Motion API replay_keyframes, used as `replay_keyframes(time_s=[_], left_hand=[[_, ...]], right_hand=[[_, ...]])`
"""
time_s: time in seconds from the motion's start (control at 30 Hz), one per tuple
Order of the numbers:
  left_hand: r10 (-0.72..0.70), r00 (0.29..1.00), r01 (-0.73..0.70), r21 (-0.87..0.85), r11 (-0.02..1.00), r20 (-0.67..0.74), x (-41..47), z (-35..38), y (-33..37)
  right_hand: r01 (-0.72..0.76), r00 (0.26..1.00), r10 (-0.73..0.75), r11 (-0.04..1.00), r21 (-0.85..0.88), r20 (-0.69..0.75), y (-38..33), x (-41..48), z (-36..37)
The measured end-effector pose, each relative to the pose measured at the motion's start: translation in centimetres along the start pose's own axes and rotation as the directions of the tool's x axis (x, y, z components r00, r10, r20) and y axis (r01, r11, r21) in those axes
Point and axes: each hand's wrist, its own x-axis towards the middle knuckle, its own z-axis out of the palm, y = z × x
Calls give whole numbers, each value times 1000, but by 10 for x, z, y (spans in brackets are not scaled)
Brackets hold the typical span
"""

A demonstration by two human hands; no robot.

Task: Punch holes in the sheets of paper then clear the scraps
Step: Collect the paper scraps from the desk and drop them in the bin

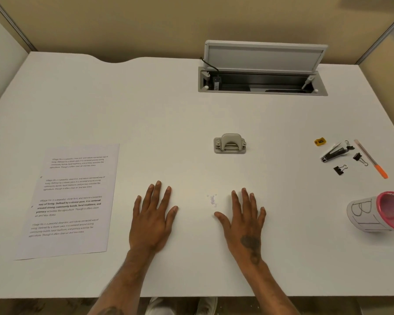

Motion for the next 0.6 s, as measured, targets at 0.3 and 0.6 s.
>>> replay_keyframes(time_s=[0.3, 0.6], left_hand=[[0, 1000, 0, -5, 1000, 1, 0, -4, 2], [2, 1000, -3, -30, 1000, -8, 0, -5, 2]], right_hand=[[64, 994, -44, 979, 191, -104, -7, 40, 11], [401, 910, -414, 882, 247, 2, -10, 48, 7]])
